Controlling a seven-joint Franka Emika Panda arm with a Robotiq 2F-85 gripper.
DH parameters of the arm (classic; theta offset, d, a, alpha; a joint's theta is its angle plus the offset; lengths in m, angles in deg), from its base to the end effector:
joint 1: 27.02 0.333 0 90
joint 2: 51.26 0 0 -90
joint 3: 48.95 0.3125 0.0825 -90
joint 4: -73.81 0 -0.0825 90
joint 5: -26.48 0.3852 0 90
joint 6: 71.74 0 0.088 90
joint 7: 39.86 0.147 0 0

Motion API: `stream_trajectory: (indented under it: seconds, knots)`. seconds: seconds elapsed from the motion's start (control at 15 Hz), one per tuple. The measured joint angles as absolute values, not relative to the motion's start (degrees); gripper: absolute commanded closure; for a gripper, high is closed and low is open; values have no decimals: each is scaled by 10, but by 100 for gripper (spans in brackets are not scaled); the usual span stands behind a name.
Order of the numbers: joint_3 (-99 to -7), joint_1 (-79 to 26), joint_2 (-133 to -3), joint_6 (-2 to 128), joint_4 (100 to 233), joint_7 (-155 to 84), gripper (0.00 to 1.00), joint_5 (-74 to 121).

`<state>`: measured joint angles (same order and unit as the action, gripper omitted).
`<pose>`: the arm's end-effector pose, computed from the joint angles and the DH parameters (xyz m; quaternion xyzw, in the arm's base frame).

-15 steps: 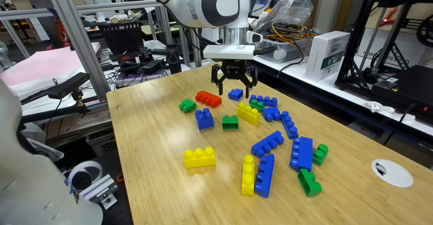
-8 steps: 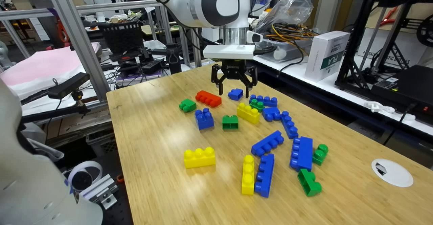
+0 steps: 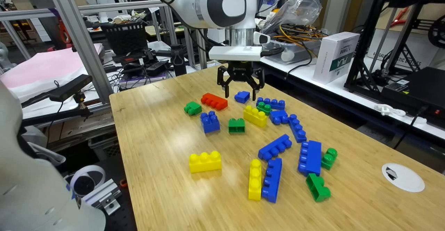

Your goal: Put one of the green blocks on top of one of the blue blocks

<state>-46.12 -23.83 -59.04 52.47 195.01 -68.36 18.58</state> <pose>0.5493 0.0479 0.3000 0.9399 0.3349 -0.0506 0.0429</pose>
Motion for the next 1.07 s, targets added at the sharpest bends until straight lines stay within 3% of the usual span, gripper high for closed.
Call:
stream_trajectory:
  seconds: [1.07]
  knots:
    - [-430, -231, -648, 575, 1940, -703, 0, 163]
